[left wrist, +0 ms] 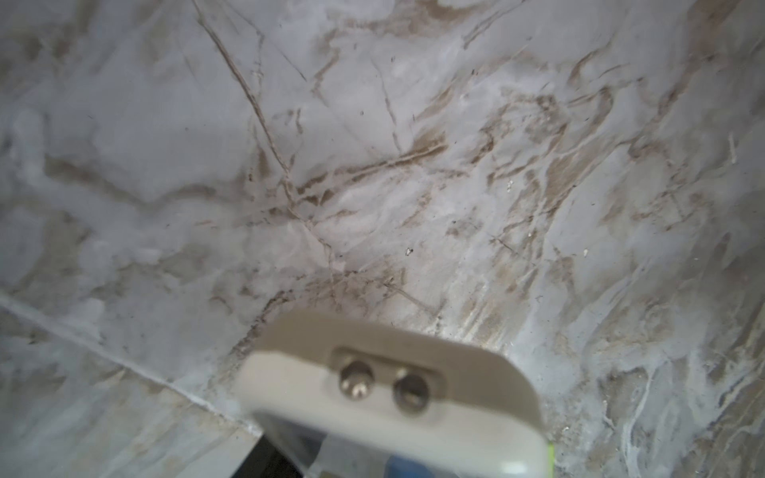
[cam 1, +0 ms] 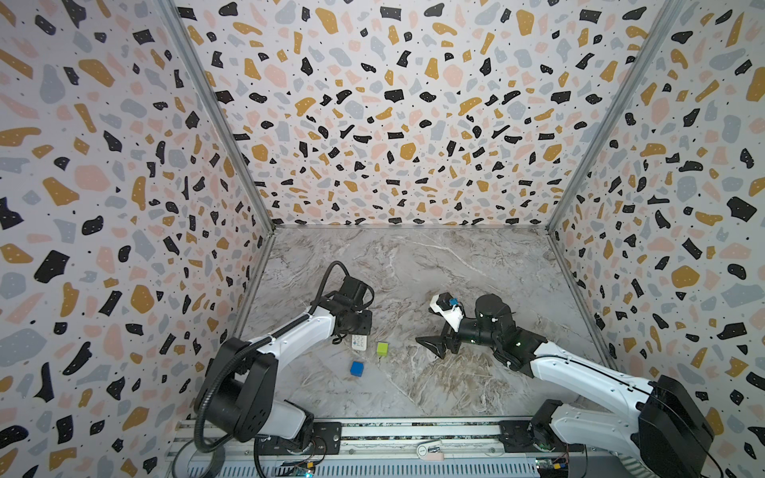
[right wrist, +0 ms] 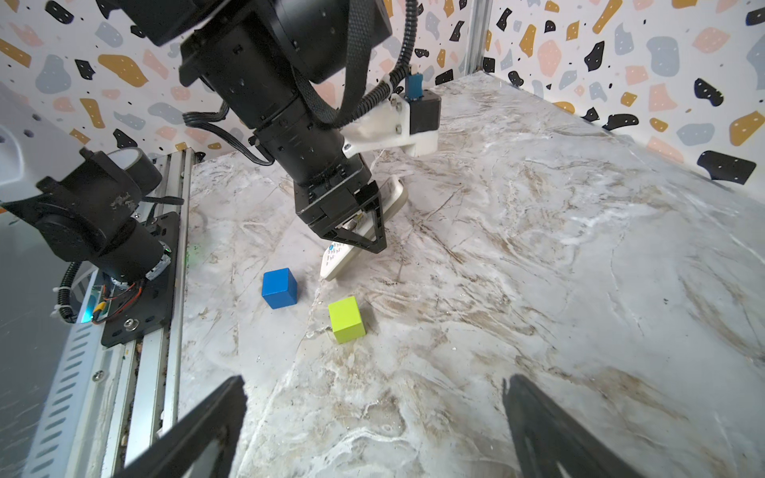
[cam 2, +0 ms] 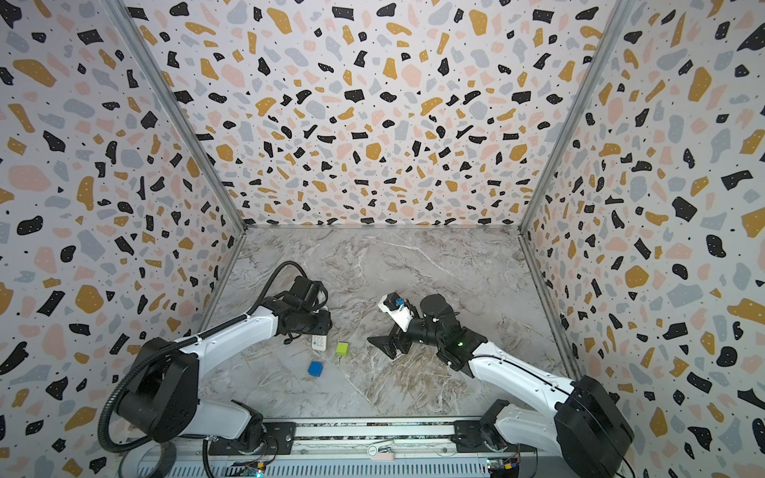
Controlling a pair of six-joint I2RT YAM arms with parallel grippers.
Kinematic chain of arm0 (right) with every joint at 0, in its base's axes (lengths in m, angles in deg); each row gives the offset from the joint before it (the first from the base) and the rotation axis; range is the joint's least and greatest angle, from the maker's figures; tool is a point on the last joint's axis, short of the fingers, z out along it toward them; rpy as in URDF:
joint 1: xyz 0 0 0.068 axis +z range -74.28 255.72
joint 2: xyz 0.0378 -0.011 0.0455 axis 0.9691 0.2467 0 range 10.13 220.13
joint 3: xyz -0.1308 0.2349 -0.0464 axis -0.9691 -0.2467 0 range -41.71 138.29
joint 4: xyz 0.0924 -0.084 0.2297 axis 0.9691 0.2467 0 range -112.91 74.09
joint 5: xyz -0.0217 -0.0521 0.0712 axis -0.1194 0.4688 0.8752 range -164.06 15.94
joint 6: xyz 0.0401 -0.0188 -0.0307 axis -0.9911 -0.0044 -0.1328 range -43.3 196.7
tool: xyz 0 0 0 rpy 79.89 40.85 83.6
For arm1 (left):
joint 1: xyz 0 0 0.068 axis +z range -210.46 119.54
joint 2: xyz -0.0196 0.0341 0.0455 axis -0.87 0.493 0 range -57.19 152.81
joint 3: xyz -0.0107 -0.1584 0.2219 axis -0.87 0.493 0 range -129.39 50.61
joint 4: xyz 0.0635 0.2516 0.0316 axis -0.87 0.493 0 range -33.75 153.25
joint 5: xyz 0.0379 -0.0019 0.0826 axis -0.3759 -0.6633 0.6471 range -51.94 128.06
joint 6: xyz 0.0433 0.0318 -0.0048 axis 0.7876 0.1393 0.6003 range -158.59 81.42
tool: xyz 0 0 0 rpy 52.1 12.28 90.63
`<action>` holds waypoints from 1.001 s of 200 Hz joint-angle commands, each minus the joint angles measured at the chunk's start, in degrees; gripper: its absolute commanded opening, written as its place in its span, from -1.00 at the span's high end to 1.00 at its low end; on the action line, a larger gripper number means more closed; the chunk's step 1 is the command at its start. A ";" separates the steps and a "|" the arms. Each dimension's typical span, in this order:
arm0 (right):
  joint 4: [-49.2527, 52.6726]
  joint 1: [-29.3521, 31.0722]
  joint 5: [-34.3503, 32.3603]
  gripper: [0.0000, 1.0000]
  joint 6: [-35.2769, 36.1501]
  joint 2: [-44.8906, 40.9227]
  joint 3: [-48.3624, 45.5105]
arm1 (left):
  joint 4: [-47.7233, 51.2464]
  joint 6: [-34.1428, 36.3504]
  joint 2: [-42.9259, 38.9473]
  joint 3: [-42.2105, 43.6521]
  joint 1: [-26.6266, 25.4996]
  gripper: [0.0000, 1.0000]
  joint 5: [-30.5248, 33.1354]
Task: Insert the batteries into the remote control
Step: 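Set the remote on the table with the left gripper and open it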
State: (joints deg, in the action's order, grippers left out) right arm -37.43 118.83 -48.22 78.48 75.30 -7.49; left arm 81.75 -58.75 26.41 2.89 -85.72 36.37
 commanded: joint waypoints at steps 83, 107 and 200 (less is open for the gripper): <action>-1.48 -0.22 -0.84 -0.98 0.91 -2.31 -1.69 | -3.33 -0.61 10.33 -3.25 1.51 0.80 1.34; -1.48 -0.31 -0.85 -0.98 0.93 -2.43 -1.85 | -3.53 -1.17 11.59 -3.68 1.58 0.72 2.44; -2.08 -0.73 -0.85 -0.98 0.67 -2.90 -2.20 | -3.56 -2.43 11.42 -3.34 1.77 0.27 3.72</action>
State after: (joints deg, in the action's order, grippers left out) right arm -38.39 118.41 -49.05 78.76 73.77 -9.41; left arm 77.18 -60.45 37.38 -0.06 -84.45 39.67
